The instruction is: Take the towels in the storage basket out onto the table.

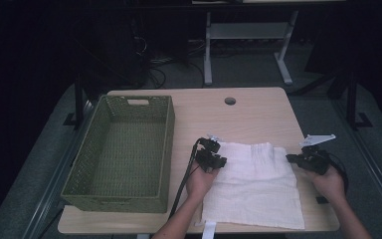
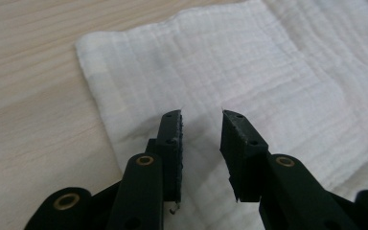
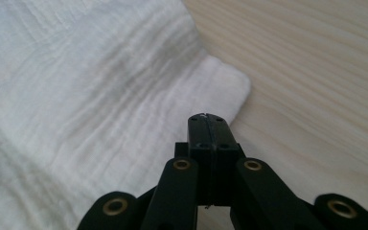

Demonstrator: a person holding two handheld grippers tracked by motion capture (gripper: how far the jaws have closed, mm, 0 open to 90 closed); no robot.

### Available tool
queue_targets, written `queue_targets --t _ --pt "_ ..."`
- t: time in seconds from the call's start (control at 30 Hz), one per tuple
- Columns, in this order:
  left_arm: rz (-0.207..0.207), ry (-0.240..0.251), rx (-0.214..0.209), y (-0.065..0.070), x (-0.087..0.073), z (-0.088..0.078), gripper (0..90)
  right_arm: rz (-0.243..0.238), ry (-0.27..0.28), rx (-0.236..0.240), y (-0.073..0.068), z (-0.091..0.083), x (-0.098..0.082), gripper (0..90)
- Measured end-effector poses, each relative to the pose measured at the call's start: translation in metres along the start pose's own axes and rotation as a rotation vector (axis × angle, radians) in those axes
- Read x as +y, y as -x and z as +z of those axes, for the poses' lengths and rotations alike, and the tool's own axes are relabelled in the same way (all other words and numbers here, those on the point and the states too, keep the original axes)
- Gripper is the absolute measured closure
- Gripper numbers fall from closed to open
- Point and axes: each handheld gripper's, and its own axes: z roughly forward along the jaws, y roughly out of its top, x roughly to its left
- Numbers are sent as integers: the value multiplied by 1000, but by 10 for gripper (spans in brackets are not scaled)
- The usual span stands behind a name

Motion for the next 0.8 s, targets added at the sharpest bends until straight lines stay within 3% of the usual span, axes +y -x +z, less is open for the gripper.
queue_targets --t 0.07,0.13,0.27,0.47,0.57,0.63,0.8 --pt "-22 38 -3 -2 1 -3 659 11 20 -9 3 -3 0 889" --pt "-43 87 -1 -4 4 -7 650 32 36 1 6 -4 3 821" --pt "-74 132 6 -14 11 -8 640 64 56 23 11 1 9 735" --pt "-108 165 46 -36 18 -3 640 93 63 36 22 11 18 669" --pt "-155 189 55 -49 17 0 641 106 51 44 29 17 19 646" --pt "-170 180 68 -54 16 5 636 123 48 43 32 20 19 629" --pt "-186 186 38 -59 14 14 584 132 25 34 39 26 19 608"
